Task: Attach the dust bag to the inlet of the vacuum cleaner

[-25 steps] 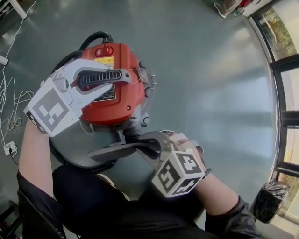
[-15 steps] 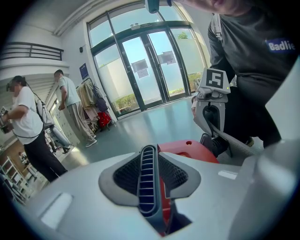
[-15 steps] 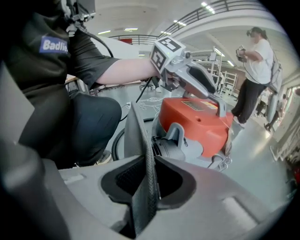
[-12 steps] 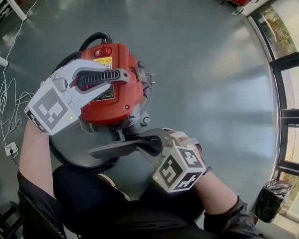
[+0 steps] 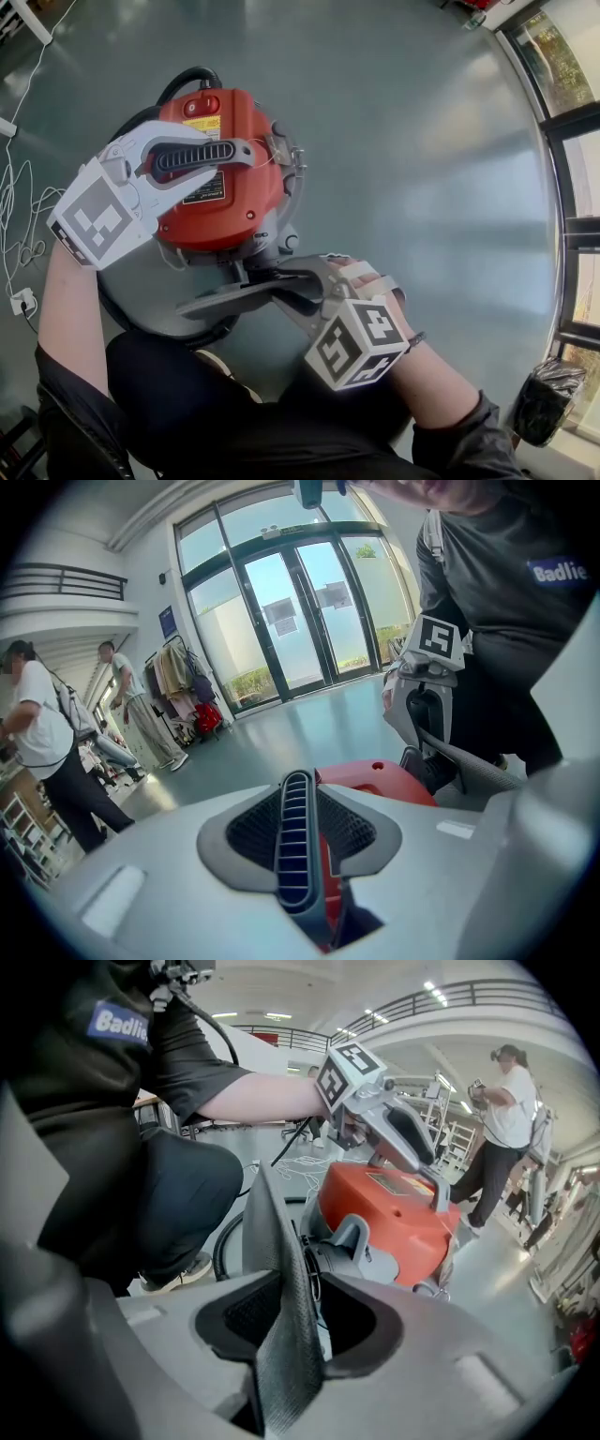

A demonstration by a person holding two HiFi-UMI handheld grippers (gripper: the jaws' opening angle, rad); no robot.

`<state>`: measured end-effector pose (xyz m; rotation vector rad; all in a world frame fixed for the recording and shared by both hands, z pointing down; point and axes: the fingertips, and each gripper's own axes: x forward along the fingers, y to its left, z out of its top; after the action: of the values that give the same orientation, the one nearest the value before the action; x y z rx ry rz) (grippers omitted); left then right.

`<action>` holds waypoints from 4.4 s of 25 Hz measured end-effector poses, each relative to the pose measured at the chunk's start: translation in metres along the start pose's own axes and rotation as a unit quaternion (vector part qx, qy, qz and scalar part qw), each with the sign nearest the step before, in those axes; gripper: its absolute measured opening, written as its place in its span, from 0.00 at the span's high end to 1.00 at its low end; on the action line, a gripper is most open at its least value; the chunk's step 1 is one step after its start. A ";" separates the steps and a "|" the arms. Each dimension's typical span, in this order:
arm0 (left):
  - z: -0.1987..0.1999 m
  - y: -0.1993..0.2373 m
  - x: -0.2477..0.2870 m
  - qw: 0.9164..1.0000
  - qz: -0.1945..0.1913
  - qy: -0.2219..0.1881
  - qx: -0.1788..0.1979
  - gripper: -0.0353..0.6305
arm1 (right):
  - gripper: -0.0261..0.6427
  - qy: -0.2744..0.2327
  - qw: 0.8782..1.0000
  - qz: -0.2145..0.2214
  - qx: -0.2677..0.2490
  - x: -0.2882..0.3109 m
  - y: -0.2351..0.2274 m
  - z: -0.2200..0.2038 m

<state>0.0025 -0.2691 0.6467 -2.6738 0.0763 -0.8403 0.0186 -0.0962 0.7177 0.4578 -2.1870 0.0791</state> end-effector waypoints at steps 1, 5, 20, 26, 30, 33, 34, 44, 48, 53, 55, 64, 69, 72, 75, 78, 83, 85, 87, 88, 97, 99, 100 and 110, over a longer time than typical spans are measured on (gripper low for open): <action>0.001 -0.001 0.000 1.000 -0.002 0.003 0.002 0.75 | 0.78 -0.001 1.000 0.001 0.002 -0.001 0.000 0.000; 0.001 -0.001 0.000 1.000 0.001 0.001 0.007 0.75 | 0.77 -0.003 1.000 0.002 0.001 0.000 0.004 -0.003; -0.001 -0.001 0.001 1.000 0.002 -0.001 0.001 0.75 | 0.75 -0.050 0.997 -0.005 0.051 -0.048 0.012 0.018; -0.002 -0.001 -0.002 1.000 0.011 0.016 -0.019 0.75 | 0.75 -0.074 0.994 0.001 0.077 -0.065 0.007 0.046; 0.021 0.002 -0.019 0.997 0.028 -0.021 -0.067 0.89 | 0.75 -0.080 0.991 0.001 0.108 -0.095 0.008 0.066; 0.040 0.003 -0.040 0.995 0.028 -0.028 -0.097 0.84 | 0.75 -0.068 0.989 0.003 0.129 -0.118 0.009 0.078; 0.045 0.002 -0.047 0.994 0.026 -0.025 -0.104 0.84 | 0.75 -0.063 0.989 0.005 0.133 -0.125 0.009 0.082; 0.136 -0.009 -0.168 0.984 0.059 -0.012 -0.169 0.83 | 0.75 -0.104 0.982 -0.041 0.152 -0.224 0.009 0.170; 0.189 -0.023 -0.229 0.975 0.083 -0.021 -0.203 0.81 | 0.75 -0.120 0.977 -0.047 0.172 -0.262 0.023 0.206; 0.255 -0.042 -0.288 0.967 0.101 -0.032 -0.230 0.81 | 0.75 -0.162 0.961 -0.040 0.221 -0.306 0.032 0.246; 0.281 -0.044 -0.310 0.962 0.112 -0.036 -0.248 0.80 | 0.75 -0.167 0.956 -0.029 0.239 -0.323 0.036 0.256; 0.376 -0.086 -0.380 0.929 0.190 -0.061 -0.313 0.79 | 0.75 -0.182 0.951 0.003 0.252 -0.386 0.059 0.269; 0.398 -0.109 -0.403 0.900 0.215 -0.107 -0.365 0.79 | 0.75 -0.193 0.954 -0.004 0.230 -0.398 0.076 0.286; 0.406 -0.122 -0.426 0.894 0.214 -0.132 -0.371 0.78 | 0.75 -0.194 0.954 -0.016 0.226 -0.400 0.092 0.300; 0.414 -0.142 -0.447 0.899 0.198 -0.147 -0.362 0.79 | 0.75 -0.194 0.949 -0.034 0.245 -0.404 0.114 0.310; 0.419 -0.160 -0.469 0.902 0.190 -0.163 -0.353 0.79 | 0.75 -0.194 0.946 -0.062 0.254 -0.412 0.133 0.324; 0.424 -0.196 -0.491 0.910 0.172 -0.166 -0.340 0.80 | 0.75 -0.187 0.943 -0.106 0.255 -0.424 0.170 0.341; 0.430 -0.208 -0.497 0.912 0.169 -0.171 -0.331 0.80 | 0.75 -0.189 0.943 -0.113 0.249 -0.429 0.182 0.349; 0.436 -0.217 -0.502 0.913 0.172 -0.171 -0.328 0.80 | 0.75 -0.186 0.945 -0.115 0.241 -0.435 0.193 0.354; 0.440 -0.220 -0.503 0.913 0.174 -0.169 -0.329 0.80 | 0.75 -0.185 0.947 -0.116 0.238 -0.439 0.198 0.355; 0.484 -0.253 -0.487 0.895 0.236 -0.158 -0.345 0.79 | 0.75 -0.214 0.953 -0.098 0.191 -0.483 0.231 0.336; 0.497 -0.259 -0.478 0.890 0.248 -0.154 -0.351 0.79 | 0.75 -0.227 0.953 -0.088 0.182 -0.497 0.237 0.329; 0.504 -0.263 -0.472 0.888 0.250 -0.153 -0.354 0.79 | 0.76 -0.236 0.951 -0.083 0.184 -0.505 0.239 0.326; 0.558 -0.300 -0.442 0.898 0.209 -0.167 -0.350 0.85 | 0.84 -0.290 0.930 -0.076 0.211 -0.558 0.258 0.329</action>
<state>-0.0615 0.2470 0.0751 -3.2052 1.0012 -0.2146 -0.0154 0.2372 0.1065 0.9945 -2.7095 0.3761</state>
